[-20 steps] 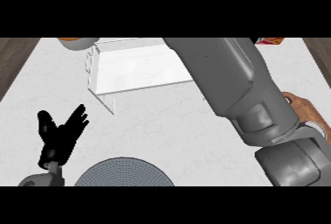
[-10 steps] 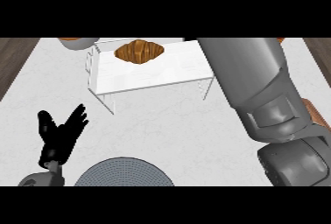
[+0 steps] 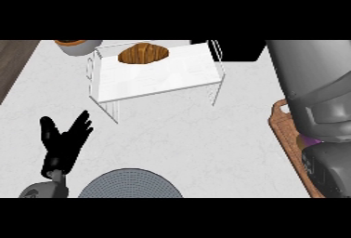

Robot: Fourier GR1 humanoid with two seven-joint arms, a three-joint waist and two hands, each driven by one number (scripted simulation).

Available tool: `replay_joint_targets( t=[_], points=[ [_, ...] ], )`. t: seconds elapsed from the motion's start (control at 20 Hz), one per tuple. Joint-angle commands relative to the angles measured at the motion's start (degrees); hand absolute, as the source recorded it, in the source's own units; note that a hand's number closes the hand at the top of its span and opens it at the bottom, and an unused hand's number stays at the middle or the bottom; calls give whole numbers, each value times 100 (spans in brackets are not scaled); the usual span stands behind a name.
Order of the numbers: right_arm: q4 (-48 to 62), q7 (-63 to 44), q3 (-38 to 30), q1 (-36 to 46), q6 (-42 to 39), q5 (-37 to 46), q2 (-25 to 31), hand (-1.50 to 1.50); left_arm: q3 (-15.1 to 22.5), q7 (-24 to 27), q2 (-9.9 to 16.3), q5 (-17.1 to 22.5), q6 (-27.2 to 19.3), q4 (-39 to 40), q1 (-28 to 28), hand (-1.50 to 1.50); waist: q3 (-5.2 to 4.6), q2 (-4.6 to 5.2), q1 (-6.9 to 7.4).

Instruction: Pick the croissant from the placemat and place it in the tiered shelf

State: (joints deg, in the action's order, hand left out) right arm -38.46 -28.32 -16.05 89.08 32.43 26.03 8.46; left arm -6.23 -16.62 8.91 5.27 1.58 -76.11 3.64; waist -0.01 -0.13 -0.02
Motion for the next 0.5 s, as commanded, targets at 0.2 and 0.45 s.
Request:
replay_joint_targets(
  t=[0.2,0.45],
  points=[
    [-913,-216,-555,-862,-484,-596,1023,-150,-115,-90,137,28,24,-43,-4,0,6,-12,-71],
    [-1917,-383,-467,-1590,-1279,-983,1312,-150,-15,55,-45,-36,-34,-65,-155,0,3,-15,-47]
  ],
)
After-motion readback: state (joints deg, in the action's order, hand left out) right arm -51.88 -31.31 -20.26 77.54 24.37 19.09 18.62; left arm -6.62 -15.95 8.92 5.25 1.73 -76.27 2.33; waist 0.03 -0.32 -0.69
